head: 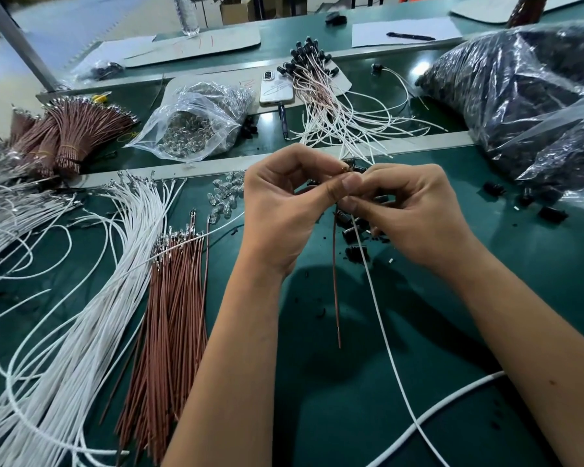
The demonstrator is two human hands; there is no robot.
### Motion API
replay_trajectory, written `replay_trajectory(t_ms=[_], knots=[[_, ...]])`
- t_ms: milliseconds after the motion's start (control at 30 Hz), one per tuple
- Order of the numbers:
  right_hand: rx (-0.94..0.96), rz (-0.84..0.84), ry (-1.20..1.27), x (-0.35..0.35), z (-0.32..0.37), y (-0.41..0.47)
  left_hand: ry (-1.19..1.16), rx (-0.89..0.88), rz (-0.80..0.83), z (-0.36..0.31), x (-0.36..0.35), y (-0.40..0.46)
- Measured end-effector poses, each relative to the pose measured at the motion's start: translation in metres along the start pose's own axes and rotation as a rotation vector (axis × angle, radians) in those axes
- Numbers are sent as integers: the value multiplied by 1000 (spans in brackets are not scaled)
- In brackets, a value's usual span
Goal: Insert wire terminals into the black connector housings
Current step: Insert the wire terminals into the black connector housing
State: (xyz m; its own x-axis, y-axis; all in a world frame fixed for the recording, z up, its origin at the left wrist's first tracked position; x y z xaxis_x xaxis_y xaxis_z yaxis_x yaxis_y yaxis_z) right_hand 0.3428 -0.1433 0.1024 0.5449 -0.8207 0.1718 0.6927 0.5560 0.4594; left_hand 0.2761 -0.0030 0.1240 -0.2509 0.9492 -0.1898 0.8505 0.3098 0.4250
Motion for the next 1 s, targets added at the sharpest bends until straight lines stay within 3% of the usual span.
replay_trajectory(t_ms=[567,1000], knots=[[18,133,6,-8,0,0,-28,142,125,4,11,-2],[-26,78,-30,-3,-3,0,90,6,81,0,12,1]])
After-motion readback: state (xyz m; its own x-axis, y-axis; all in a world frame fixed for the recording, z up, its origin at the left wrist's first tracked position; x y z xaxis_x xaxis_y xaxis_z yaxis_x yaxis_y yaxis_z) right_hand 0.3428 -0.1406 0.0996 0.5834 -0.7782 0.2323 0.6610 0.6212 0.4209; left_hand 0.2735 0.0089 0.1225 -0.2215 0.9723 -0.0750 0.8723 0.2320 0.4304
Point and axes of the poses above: each hand's wrist, its own y-axis towards the middle knuckle, its own x-axis out of the back of the hand, z = x × y, the point moved 6 cm from there along y, towards the middle knuckle, and after that the axes turned 2 degrees about y, right-handed, at the moved point
